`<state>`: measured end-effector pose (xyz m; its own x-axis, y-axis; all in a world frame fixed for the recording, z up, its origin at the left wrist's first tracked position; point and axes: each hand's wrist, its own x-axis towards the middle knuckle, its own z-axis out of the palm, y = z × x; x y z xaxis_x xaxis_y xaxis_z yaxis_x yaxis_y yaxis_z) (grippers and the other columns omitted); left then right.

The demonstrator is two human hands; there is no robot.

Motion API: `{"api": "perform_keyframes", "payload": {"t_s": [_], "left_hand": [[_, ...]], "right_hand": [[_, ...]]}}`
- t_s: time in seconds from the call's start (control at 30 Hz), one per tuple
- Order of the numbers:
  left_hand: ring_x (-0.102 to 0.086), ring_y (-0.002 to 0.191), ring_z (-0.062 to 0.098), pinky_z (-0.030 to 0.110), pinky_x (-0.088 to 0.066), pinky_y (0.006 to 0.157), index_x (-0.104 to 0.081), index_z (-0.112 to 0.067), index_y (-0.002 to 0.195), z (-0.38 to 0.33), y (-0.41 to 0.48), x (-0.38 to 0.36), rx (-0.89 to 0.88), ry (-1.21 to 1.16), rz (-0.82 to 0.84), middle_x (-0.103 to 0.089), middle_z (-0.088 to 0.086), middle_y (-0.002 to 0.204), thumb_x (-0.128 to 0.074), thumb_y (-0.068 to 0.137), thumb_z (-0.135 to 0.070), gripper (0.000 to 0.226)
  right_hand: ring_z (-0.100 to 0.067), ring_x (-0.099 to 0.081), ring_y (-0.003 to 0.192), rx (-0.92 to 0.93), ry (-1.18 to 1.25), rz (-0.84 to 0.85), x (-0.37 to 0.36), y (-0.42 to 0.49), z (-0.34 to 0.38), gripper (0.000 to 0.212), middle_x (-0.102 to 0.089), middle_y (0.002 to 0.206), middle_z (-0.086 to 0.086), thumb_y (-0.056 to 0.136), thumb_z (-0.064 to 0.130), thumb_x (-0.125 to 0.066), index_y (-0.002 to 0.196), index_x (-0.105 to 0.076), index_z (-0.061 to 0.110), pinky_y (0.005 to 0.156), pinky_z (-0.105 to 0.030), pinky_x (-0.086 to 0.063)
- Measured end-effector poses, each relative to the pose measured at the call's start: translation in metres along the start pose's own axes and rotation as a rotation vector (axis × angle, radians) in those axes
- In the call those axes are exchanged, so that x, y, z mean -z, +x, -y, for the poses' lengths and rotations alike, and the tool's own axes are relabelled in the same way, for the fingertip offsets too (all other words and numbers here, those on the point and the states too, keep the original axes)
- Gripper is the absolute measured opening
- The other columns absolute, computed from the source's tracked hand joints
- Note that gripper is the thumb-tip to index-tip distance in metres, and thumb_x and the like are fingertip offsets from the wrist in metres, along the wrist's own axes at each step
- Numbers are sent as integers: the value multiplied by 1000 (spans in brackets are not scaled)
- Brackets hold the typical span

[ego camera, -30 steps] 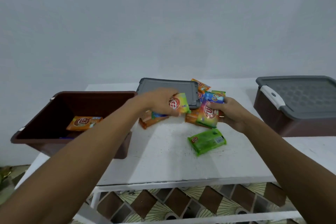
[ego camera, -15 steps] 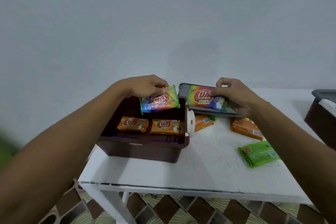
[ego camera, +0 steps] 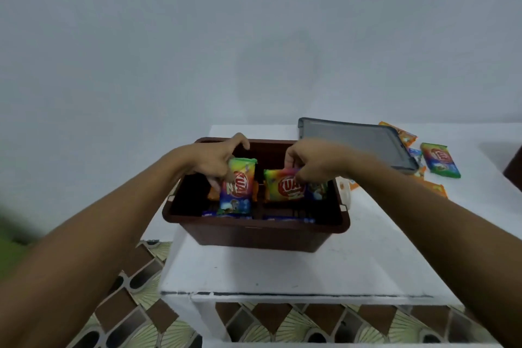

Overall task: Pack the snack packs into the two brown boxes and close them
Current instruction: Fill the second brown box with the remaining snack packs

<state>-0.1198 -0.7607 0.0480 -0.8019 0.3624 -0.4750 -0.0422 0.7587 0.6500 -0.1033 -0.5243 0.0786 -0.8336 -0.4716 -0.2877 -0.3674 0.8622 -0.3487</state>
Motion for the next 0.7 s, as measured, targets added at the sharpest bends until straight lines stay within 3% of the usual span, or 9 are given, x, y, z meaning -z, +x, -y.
{"api": "perform_keyframes", "payload": {"t_s": [0.1,0.2,0.37,0.5,0.6,0.7], "left_hand": [[-72,90,27,48,-60,70,-51,-20,117,5,1,1,-10,-37,-23,-65,16,109,-50,92,0,32],[-71,92,25,47,-61,70,-53,-12,103,7,10,-1,9,-36,-113,-66,13,108,-50,97,-16,7],[-68,90,26,35,-62,62,-46,-8,112,11,20,-5,61,53,-233,-56,11,113,-58,95,-18,23],[-63,83,26,42,-58,69,-38,-13,124,12,17,-14,55,555,-316,-58,14,111,-58,92,-27,39],[-51,70,26,37,-44,60,-33,-17,129,15,12,-28,34,898,-482,-59,9,93,-52,91,-35,46],[-53,66,25,33,-32,58,-37,-20,127,14,13,-32,4,1115,-607,-60,2,86,-50,92,-36,41]], "right_hand": [[-12,-54,88,-36,-49,58,-7,5,-1,20,-59,97,2,91,9,-53,107,-64,14,65,-19,-46],[-18,-57,89,-35,-97,38,-14,16,-5,20,-59,98,-1,89,9,-53,107,-56,17,65,-23,-46],[-22,-59,81,-64,-155,-21,-30,35,-12,25,-58,98,-6,86,7,-57,105,-48,21,63,-31,-50],[-29,-60,89,-54,-378,-150,-45,38,-15,28,-58,106,-9,88,12,-57,112,-48,24,64,-38,-43],[-33,-61,101,-4,-576,-229,-54,38,-16,42,-60,114,-9,91,16,-57,131,-48,25,66,-39,-43],[-31,-60,101,30,-555,-233,-56,38,-17,45,-56,116,-8,91,21,-60,134,-49,25,73,-41,-48]]}}
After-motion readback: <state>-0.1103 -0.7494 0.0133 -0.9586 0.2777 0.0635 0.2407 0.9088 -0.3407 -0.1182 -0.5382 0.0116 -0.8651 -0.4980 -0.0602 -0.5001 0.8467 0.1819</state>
